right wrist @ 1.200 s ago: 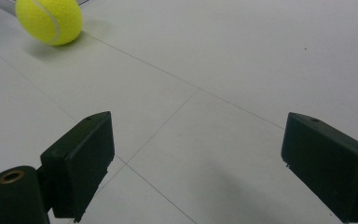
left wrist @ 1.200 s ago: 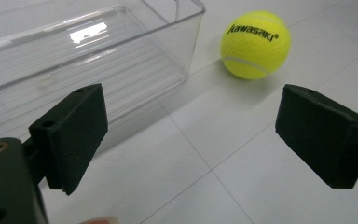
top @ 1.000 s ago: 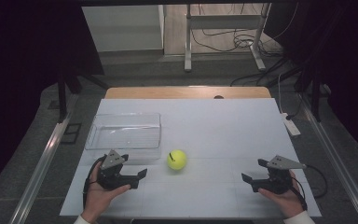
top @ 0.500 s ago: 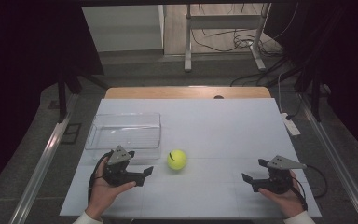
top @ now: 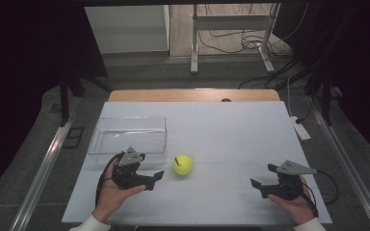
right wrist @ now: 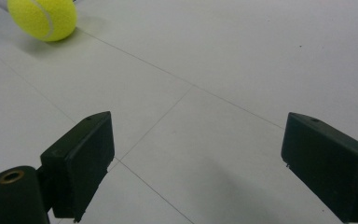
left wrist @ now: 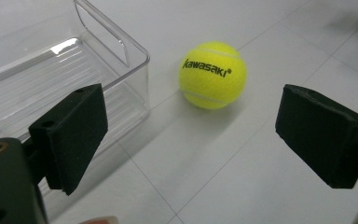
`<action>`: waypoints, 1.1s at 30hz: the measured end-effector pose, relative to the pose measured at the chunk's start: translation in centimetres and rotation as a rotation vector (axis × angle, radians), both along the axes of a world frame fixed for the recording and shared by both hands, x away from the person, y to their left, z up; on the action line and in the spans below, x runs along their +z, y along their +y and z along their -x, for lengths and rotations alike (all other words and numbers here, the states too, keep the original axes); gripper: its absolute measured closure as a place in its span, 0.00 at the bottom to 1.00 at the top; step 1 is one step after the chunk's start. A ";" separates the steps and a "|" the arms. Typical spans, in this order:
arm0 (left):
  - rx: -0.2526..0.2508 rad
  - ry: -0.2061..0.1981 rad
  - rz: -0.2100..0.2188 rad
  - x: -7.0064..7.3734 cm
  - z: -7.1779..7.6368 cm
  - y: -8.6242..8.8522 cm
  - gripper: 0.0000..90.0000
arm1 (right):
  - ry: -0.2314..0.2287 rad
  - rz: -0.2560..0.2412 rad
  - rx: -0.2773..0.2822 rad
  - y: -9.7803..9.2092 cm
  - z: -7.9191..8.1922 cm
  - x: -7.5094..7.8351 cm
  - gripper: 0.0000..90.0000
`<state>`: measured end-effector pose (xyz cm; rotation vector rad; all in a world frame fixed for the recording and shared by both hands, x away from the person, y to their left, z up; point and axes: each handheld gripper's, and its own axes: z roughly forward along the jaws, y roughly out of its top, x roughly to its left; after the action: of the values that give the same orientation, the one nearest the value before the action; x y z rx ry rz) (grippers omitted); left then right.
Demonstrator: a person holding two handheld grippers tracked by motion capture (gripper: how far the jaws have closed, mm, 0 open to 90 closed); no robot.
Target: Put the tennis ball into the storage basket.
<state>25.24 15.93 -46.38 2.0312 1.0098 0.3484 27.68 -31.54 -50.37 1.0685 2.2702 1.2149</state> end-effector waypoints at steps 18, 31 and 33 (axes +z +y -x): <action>-0.041 0.009 -0.022 0.5 -0.9 -1.1 0.11 | -0.002 0.007 -0.002 -0.1 -0.1 -0.1 0.11; -0.056 0.016 -0.033 0.6 -1.6 -1.7 0.11 | -0.001 0.012 -0.007 -0.1 -0.1 -0.1 0.11; -0.059 0.016 -0.036 0.6 -1.7 -1.8 0.11 | -0.001 0.013 -0.009 -0.1 -0.1 -0.1 0.11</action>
<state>26.95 14.12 -45.77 2.0943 0.9569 0.3215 27.76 -31.66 -50.50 1.0716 2.2667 1.1953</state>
